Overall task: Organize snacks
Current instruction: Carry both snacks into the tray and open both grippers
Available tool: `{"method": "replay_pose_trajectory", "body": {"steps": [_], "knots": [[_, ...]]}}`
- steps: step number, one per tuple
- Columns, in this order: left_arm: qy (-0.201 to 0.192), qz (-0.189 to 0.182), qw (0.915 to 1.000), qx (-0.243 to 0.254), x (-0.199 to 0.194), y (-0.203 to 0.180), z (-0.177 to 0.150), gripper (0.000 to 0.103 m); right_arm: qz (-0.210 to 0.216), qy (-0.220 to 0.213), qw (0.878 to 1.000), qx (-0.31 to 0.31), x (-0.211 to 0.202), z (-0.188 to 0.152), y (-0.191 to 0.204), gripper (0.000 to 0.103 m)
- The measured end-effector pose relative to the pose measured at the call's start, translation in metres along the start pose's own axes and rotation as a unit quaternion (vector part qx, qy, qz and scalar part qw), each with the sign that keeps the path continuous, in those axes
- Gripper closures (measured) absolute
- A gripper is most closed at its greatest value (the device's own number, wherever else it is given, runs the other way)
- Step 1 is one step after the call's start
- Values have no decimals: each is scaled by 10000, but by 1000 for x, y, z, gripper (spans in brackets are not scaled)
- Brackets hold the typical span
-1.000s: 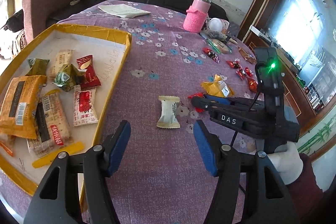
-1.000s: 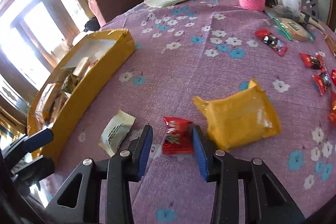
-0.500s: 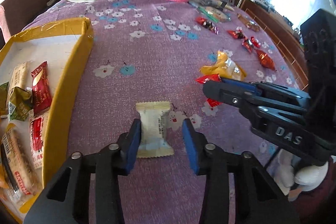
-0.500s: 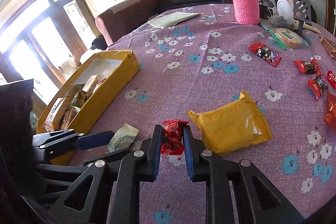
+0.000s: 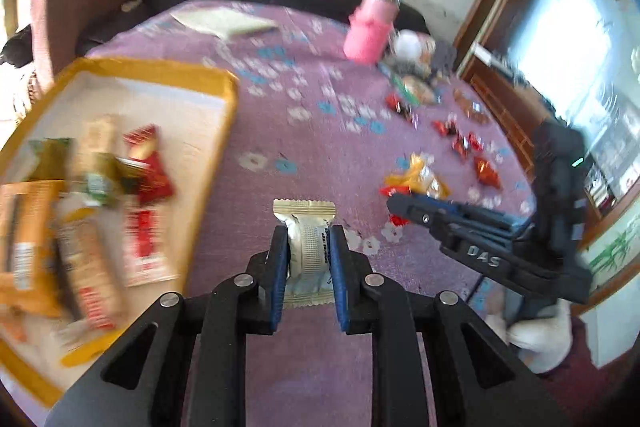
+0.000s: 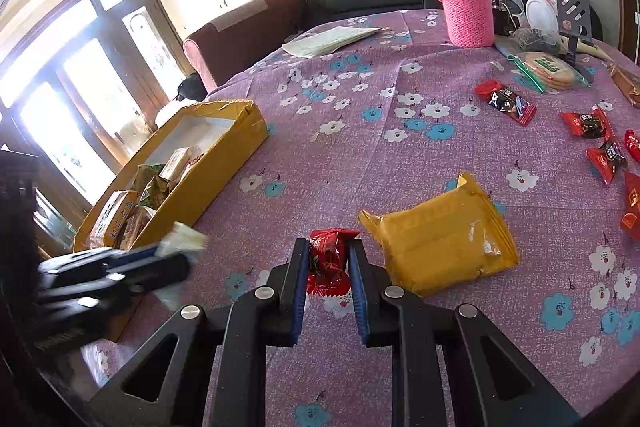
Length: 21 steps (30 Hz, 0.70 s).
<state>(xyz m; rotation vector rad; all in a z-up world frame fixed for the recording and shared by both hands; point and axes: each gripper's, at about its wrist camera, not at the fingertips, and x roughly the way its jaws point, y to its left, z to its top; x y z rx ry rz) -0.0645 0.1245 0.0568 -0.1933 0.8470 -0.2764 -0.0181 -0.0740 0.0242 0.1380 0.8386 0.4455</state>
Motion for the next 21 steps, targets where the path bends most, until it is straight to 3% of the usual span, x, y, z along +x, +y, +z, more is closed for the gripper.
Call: {"method": "replay_pose_trajectory", "body": {"steps": [7, 10, 16, 21], "knots": [[-527, 615, 9947, -631, -67, 69, -8, 86, -138, -124, 9996, -194, -4, 3, 13, 83], [-607, 920, 9913, -718, -82, 90, -16, 85, 10, -152, 9994, -296, -11, 10, 31, 83], [-493, 1028, 9879, -1050, -77, 122, -32, 85, 626, -32, 9959, -652, -14, 27, 97, 83], [-340, 1079, 9858, -1244, -68, 143, -38, 85, 1012, 313, 9888, -1053, 8, 27, 160, 83]]}}
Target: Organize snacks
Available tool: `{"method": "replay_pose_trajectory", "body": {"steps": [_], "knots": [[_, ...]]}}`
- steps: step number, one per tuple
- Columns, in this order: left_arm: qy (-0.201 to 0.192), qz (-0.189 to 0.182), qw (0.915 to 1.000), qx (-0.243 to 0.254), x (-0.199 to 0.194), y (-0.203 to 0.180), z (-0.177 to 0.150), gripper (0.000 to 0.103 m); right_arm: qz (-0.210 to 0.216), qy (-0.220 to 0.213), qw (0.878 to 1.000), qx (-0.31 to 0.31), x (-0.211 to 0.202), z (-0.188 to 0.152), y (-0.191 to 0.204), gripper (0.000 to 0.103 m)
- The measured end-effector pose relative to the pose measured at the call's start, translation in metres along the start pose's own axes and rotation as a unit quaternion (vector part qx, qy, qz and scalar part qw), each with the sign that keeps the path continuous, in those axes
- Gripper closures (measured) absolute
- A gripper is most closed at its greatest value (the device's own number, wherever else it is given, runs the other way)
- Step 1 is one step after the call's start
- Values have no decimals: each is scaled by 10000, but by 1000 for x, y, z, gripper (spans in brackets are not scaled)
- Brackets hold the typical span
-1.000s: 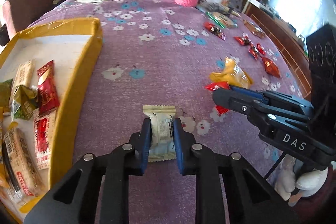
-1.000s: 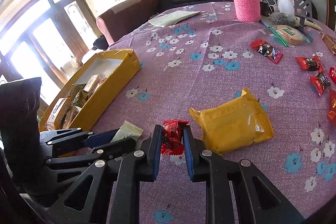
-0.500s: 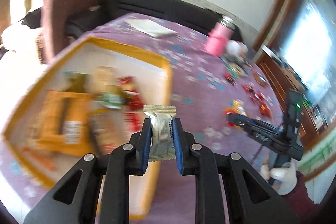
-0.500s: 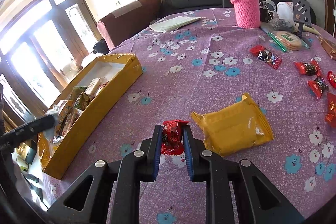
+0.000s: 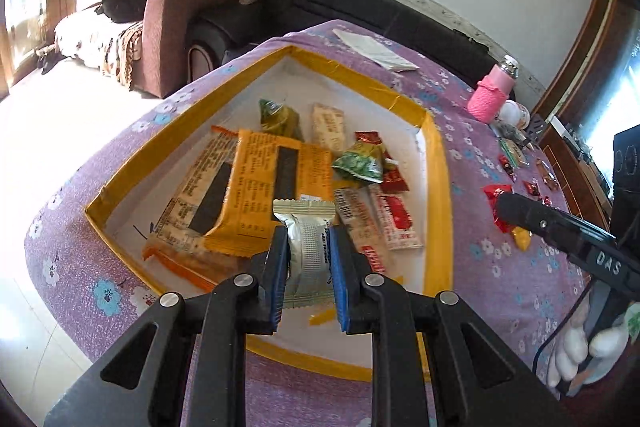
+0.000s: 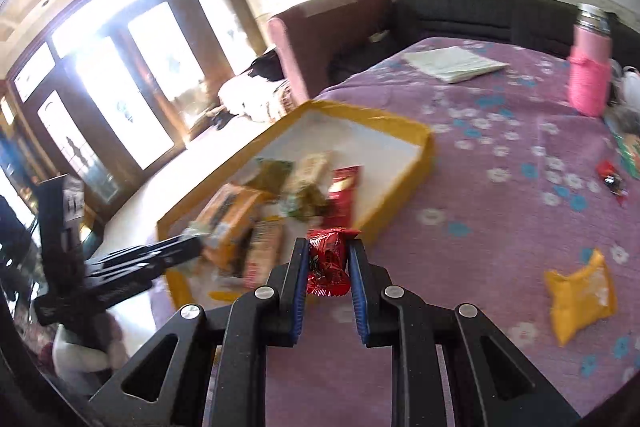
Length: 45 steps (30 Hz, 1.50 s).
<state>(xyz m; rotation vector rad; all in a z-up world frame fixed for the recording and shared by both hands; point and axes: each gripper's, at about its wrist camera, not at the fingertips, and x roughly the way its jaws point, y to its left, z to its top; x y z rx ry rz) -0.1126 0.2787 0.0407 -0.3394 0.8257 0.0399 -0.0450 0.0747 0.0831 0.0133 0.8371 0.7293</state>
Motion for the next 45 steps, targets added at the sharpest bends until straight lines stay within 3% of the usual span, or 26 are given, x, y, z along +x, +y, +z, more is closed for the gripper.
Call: {"method": "replay_pose_trajectory", "body": {"steps": [9, 13, 18, 23, 27, 32, 45], "knots": [[11, -115, 9997, -223, 3, 17, -1, 84, 93, 646, 9978, -150, 70, -1, 42, 83], [-82, -124, 9996, -228, -6, 18, -2, 74, -211, 777, 9957, -463, 86, -7, 55, 80], [-343, 134, 9990, -240, -23, 18, 1, 54, -240, 546, 9971, -464, 74, -11, 60, 63], [-750, 802, 9938, -151, -43, 7, 4, 27, -309, 74, 9987, -399, 41, -10, 60, 58], [-994, 1065, 9893, -52, -54, -1, 5, 26, -348, -304, 9987, -193, 15, -15, 57, 51], [-1078, 1492, 9828, 157, -57, -13, 5, 26, -462, -437, 9978, -168, -2, -29, 58, 48], [-928, 1636, 9818, 255, -59, -27, 1, 26, -503, -412, 9977, -185, -10, -45, 55, 46]]}}
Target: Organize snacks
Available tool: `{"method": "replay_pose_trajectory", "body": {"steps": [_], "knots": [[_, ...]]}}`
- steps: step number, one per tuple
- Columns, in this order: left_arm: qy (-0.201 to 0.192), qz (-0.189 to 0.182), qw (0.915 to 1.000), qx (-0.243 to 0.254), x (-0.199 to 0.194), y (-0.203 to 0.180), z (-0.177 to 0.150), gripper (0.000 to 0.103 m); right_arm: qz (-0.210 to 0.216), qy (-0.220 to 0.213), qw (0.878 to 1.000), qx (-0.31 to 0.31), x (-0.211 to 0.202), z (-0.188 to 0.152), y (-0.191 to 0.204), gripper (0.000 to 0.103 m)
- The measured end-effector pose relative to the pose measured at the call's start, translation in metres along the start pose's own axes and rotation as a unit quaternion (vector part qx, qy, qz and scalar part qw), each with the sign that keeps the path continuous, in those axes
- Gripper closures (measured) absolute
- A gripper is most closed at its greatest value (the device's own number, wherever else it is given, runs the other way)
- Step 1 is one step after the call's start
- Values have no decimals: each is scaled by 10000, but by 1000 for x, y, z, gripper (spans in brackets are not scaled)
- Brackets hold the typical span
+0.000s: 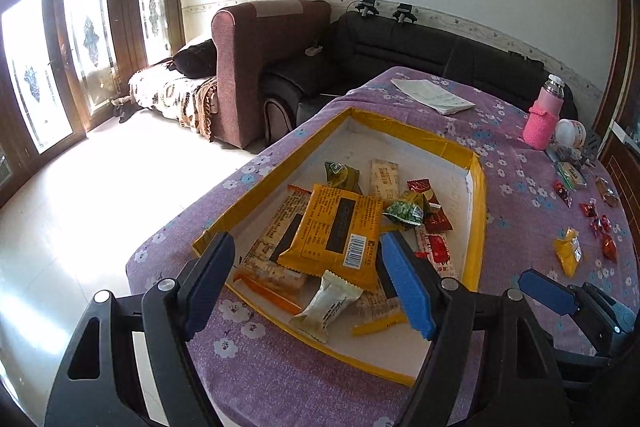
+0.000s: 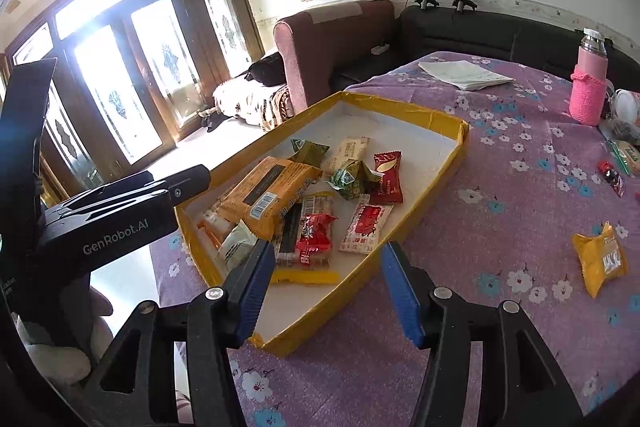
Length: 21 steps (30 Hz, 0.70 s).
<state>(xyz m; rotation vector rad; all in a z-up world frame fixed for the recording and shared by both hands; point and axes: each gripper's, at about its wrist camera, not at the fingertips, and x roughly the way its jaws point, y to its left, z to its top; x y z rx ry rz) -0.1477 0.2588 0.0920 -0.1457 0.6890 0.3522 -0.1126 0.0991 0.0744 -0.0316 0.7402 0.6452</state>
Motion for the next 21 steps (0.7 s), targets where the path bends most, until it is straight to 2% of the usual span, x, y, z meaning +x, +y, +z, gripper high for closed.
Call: {"method": "replay_pose_trajectory", "body": {"steps": [21], "knots": [[211, 53, 9997, 83, 6, -5, -7, 26, -13, 157, 9998, -78, 6, -8, 7, 44]]}}
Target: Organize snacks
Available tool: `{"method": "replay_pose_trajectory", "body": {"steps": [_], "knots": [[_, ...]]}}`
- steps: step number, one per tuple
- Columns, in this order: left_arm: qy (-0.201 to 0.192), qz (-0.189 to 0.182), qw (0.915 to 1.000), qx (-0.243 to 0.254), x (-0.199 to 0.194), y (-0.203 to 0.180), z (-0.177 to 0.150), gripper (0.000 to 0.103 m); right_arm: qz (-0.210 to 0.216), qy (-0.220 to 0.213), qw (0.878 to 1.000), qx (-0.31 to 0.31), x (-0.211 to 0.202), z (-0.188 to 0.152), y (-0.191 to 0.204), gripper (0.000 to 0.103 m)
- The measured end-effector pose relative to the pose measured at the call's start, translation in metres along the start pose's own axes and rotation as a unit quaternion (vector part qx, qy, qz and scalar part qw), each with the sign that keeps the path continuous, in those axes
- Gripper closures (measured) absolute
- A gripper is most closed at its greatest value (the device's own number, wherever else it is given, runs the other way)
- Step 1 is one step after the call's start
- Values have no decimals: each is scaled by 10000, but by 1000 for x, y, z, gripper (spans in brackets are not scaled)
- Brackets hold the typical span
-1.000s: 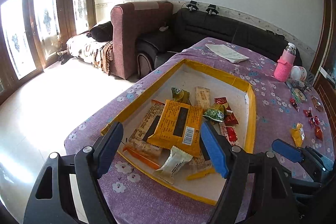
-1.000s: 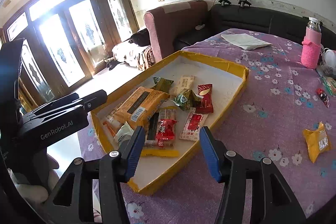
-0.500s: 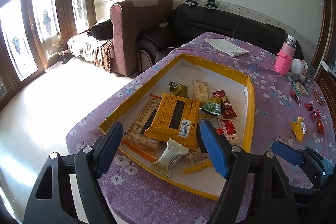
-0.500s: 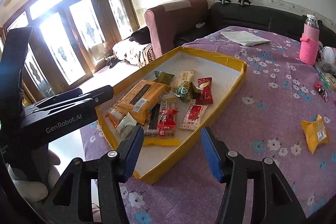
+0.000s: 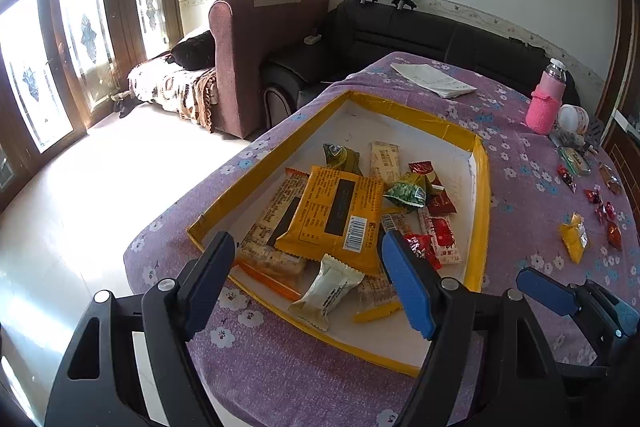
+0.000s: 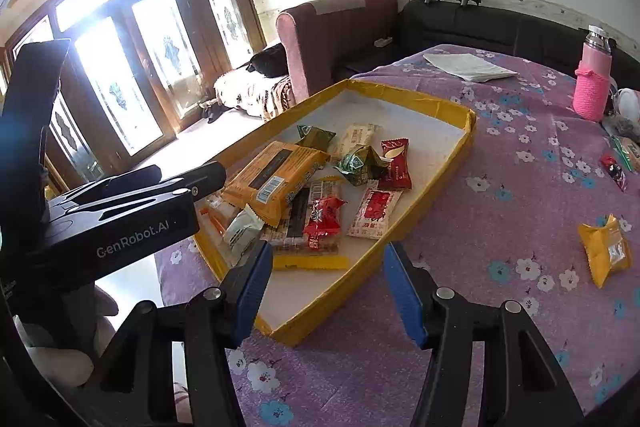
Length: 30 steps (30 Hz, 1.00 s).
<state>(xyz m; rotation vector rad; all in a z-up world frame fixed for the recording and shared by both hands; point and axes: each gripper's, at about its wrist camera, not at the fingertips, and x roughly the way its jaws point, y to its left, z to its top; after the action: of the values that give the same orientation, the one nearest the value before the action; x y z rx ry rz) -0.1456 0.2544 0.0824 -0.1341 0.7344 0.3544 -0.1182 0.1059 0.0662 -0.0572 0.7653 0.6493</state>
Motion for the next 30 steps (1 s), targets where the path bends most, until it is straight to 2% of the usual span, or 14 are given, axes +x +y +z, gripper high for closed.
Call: {"method": "replay_pose_trajectory", "body": {"steps": [30], "knots": [[141, -34, 9999, 7, 7, 0, -4, 26, -70, 117, 9999, 14, 7, -4, -1, 41]]}}
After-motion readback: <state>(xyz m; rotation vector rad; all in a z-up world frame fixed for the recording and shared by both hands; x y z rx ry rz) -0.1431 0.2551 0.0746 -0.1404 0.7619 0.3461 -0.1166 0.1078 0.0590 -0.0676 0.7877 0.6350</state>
